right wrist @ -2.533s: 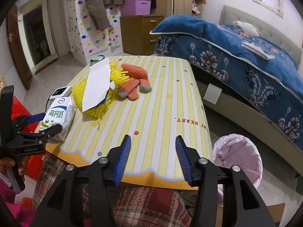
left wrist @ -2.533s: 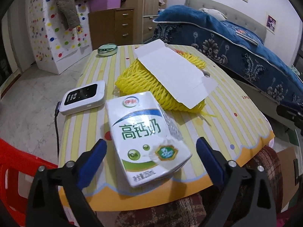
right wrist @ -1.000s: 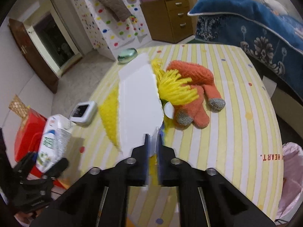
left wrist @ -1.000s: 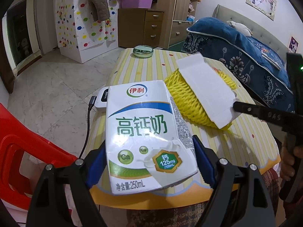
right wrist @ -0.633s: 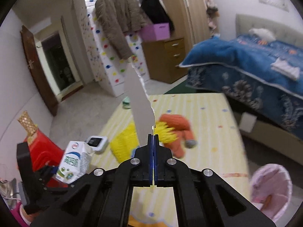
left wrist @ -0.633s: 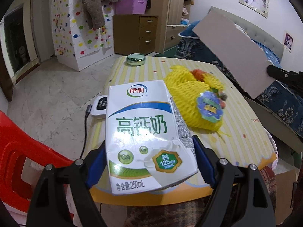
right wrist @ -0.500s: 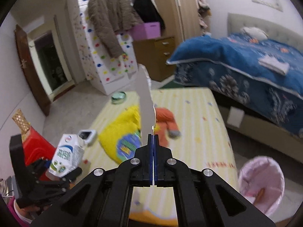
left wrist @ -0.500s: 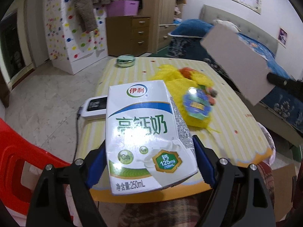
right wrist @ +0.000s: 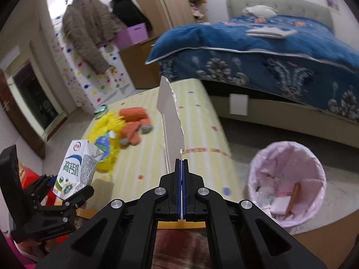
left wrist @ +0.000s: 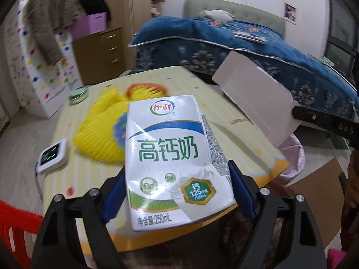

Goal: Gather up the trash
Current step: 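Carry both items over the wastebasket and open both grippers to drop them, then move both grippers back over the table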

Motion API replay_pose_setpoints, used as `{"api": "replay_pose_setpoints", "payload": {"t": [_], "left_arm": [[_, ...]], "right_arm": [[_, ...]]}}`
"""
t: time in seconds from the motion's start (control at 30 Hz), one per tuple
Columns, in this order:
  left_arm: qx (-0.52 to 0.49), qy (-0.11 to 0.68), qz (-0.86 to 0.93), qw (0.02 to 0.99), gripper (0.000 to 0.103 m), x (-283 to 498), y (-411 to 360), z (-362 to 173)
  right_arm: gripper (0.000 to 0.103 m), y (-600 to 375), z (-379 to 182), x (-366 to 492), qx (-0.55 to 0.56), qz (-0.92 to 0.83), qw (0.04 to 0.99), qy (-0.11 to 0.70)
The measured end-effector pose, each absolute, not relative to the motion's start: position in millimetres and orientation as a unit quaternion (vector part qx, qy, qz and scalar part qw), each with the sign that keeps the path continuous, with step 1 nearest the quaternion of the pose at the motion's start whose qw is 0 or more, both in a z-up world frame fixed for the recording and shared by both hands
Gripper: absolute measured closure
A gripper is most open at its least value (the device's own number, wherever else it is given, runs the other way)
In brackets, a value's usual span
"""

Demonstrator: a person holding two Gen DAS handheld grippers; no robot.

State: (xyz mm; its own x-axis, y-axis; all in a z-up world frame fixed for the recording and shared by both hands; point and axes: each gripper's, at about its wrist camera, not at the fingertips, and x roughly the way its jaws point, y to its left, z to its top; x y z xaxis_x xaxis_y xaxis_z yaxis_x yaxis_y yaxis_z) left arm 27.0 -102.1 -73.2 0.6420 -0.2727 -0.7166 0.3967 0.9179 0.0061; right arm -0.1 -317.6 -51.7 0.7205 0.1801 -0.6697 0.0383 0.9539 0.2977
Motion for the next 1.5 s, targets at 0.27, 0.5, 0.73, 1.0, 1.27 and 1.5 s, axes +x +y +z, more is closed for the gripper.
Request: {"api": "replay_pose_setpoints", "payload": {"t": [0.27, 0.5, 0.73, 1.0, 1.27, 1.5], "left_arm": [[0.108, 0.373, -0.258, 0.885, 0.023, 38.7, -180.0, -78.0], [0.143, 0.362, -0.338, 0.857, 0.022, 41.4, -272.8, -93.9], [0.161, 0.362, -0.401, 0.826, 0.022, 49.7, -355.5, -111.3], [0.162, 0.365, -0.381, 0.834, 0.007, 74.5, -393.5, -118.8], [0.119, 0.398, -0.346, 0.841, 0.007, 76.6, -328.4, -98.0], [0.120, 0.405, -0.267, 0.866, 0.007, 54.6, -247.5, -84.1]], "right_arm": [[0.103, -382.0, -69.8, -20.2, 0.172, -0.037, 0.912, 0.372], [0.103, -448.1, -97.5, -53.8, 0.171, -0.144, 0.893, 0.391], [0.103, -492.6, -120.8, -60.5, 0.192, -0.194, 0.872, 0.407], [0.076, -532.7, -135.4, -37.4, 0.232, -0.215, 0.860, 0.402], [0.064, -517.0, -121.3, -46.7, 0.226, -0.199, 0.872, 0.385], [0.060, -458.9, -105.5, -35.8, 0.190, -0.135, 0.887, 0.399]]}}
